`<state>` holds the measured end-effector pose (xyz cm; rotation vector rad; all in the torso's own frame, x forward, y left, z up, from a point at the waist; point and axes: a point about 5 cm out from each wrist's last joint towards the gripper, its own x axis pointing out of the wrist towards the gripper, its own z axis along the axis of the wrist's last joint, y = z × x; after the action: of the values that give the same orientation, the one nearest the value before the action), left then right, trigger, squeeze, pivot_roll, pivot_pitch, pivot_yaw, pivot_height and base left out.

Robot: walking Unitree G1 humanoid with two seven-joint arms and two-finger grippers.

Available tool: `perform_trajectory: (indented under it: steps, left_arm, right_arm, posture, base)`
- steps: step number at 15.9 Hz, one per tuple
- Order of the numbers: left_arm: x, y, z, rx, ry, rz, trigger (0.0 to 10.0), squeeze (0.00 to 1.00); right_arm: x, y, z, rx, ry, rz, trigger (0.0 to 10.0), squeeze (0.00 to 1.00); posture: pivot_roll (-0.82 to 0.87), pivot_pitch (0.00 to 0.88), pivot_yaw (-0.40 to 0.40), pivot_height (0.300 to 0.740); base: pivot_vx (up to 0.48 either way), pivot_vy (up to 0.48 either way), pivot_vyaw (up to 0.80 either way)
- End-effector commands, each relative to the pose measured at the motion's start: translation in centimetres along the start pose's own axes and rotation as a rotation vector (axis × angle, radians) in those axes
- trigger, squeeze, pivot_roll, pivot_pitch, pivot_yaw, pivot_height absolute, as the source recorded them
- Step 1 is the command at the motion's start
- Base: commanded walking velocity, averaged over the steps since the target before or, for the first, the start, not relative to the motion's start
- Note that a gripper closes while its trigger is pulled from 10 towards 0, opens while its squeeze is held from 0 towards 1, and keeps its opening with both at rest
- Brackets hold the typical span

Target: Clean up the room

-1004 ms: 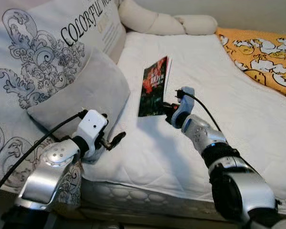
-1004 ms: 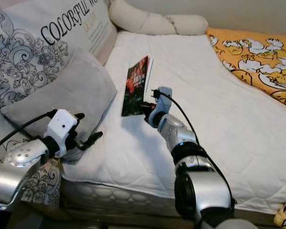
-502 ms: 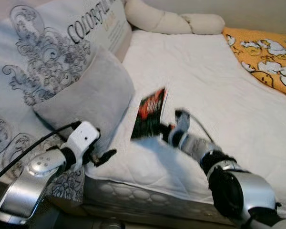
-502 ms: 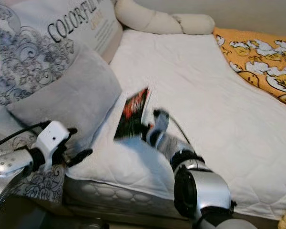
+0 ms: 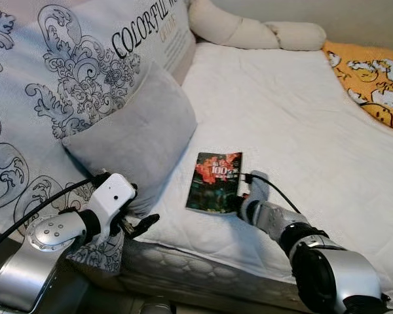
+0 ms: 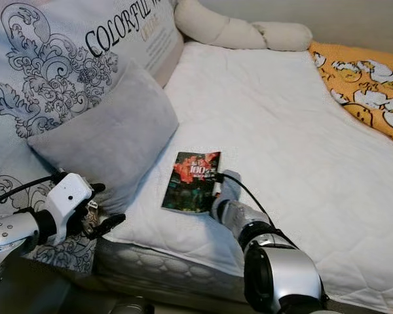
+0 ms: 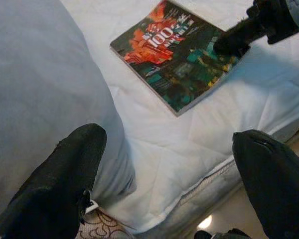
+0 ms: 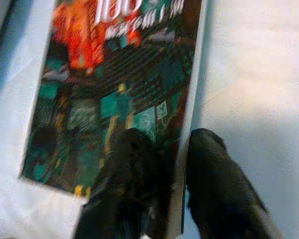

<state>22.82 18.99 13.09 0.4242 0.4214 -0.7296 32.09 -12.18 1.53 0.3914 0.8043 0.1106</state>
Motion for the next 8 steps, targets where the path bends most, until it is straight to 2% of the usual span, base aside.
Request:
perform_trajectory:
  steps: [1, 3, 5, 6, 8]
  left_arm:
    - [0.0, -0.2, 0.6, 0.017, -0.010, -0.017, 10.0, 0.00]
    - [0.5, -0.2, 1.1, 0.019, -0.023, -0.040, 10.0, 0.00]
    - [1.1, -0.3, 1.4, 0.000, -0.048, -0.048, 10.0, 0.00]
    - [1.5, -0.4, 1.4, -0.038, -0.068, -0.047, 10.0, 0.00]
    - [2.4, -0.4, 1.0, -0.165, -0.132, -0.004, 10.0, 0.00]
  right_arm:
    - [-0.2, -0.8, 0.5, 0.013, -0.033, -0.033, 10.0, 1.00]
    - [-0.4, -1.6, 0.9, 0.002, -0.042, -0.043, 10.0, 1.00]
    - [-0.7, -2.6, 1.0, -0.051, -0.040, -0.043, 10.0, 1.00]
    - [-0.8, -2.9, 1.1, -0.076, -0.046, -0.033, 10.0, 1.00]
    - [-1.2, -3.7, 1.8, -0.098, -0.098, -0.011, 10.0, 1.00]
  posture:
    - [0.34, 0.000, 0.025, 0.740]
    - [0.30, 0.000, 0.040, 0.740]
    - [0.26, 0.000, 0.034, 0.740]
    - [0.24, 0.000, 0.025, 0.740]
    - [0.20, 0.000, -0.004, 0.740]
  base:
    - [0.000, 0.000, 0.00]
    - [0.000, 0.000, 0.00]
    - [0.000, 0.000, 0.00]
    - [0.000, 0.000, 0.00]
    - [0.000, 0.000, 0.00]
